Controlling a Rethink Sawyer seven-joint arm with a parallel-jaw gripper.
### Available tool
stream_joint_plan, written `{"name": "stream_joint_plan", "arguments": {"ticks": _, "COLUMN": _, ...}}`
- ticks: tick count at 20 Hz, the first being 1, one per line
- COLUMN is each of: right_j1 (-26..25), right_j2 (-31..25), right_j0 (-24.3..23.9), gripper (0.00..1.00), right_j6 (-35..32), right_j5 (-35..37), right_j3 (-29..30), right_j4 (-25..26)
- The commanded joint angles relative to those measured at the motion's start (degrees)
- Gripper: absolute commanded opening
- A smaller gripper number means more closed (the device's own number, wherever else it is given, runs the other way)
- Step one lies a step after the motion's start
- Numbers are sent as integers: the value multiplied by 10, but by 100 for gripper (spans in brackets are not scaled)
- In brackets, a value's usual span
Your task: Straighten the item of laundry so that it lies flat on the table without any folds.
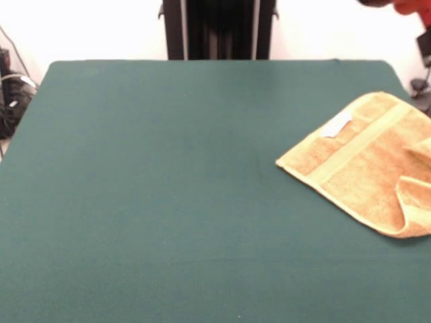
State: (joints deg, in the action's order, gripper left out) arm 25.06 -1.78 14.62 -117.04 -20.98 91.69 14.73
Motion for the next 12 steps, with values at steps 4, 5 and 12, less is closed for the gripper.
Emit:
{"name": "stream_joint_plan", "arguments": {"ticks": 4, "right_j1": -51, "right_j2": -16, "right_j0": -38, "gripper": 100, "right_j6": -52, "right_j5": 9, "right_j3": 60, "right_j4": 69}}
{"name": "stream_joint_plan", "arguments": {"ticks": 5, "right_j1": -50, "right_j2": -16, "right_j0": -40, "gripper": 100, "right_j6": -50, "right_j5": 14, "right_j3": 61, "right_j4": 76}}
{"name": "stream_joint_plan", "arguments": {"ticks": 12, "right_j1": -71, "right_j2": -29, "right_j0": -60, "gripper": 100, "right_j6": -57, "right_j5": -1, "right_j3": 58, "right_j4": 111}}
